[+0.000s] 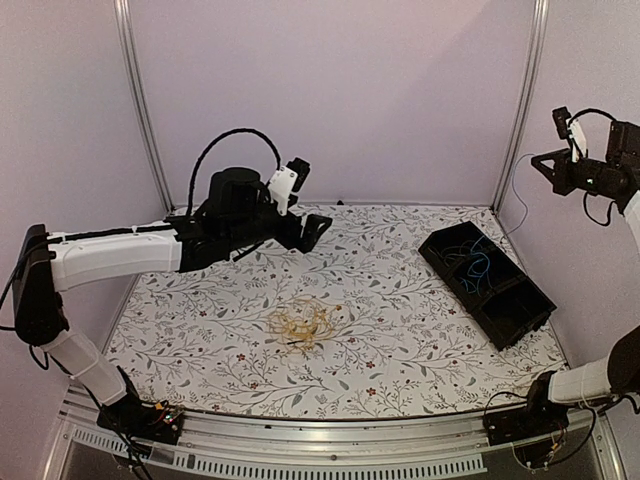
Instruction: Untangle the cables
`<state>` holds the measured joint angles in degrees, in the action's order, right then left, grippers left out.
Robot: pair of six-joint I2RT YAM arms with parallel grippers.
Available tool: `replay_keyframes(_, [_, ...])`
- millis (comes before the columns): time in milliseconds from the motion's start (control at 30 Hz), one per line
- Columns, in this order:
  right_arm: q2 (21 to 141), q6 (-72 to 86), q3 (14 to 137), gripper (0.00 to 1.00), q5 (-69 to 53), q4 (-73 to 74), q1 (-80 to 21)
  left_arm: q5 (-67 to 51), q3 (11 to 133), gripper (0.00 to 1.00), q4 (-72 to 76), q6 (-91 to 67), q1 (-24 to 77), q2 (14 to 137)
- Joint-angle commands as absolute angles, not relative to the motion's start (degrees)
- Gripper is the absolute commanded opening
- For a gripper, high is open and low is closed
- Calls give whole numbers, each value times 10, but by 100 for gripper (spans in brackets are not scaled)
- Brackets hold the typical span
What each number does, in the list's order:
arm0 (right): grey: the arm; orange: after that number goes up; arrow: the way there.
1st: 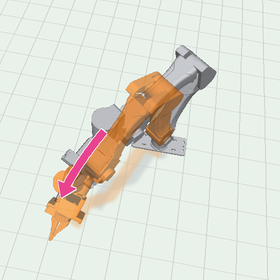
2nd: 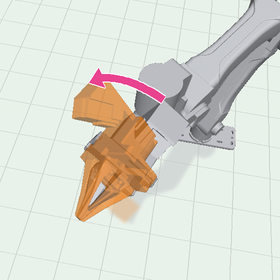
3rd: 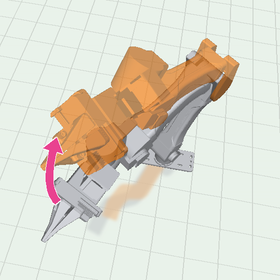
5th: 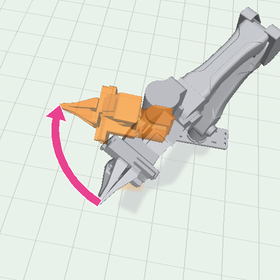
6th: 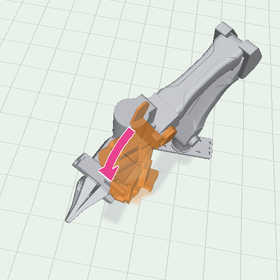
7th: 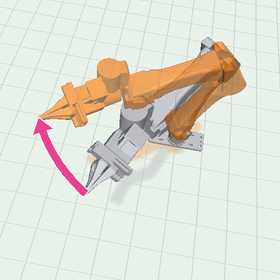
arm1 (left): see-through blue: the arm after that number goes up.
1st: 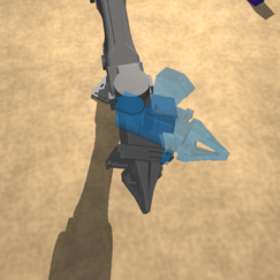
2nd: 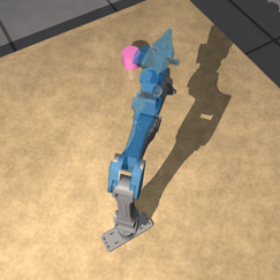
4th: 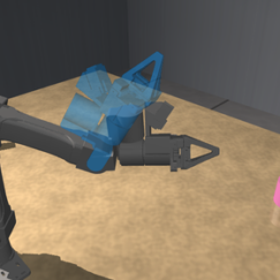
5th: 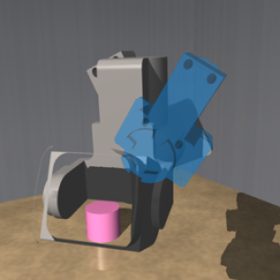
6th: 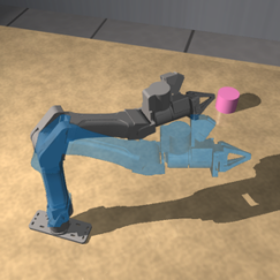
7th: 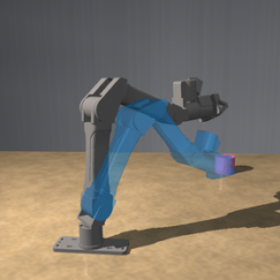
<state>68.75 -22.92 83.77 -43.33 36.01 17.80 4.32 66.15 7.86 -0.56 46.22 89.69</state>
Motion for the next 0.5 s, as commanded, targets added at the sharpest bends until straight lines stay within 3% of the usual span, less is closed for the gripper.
replay_keyframes(0, [679, -256, 780, 0, -402, 367, 180, 81, 667, 100, 86, -13, 475, 898])
replay_keyframes(200, [677, -273, 730, 0, -378, 360, 180, 103, 672, 100, 78, -1, 508, 910])
replay_keyframes(467, [657, -281, 797, 0, -395, 427, 180, 129, 672, 100, 76, 13, 522, 898])
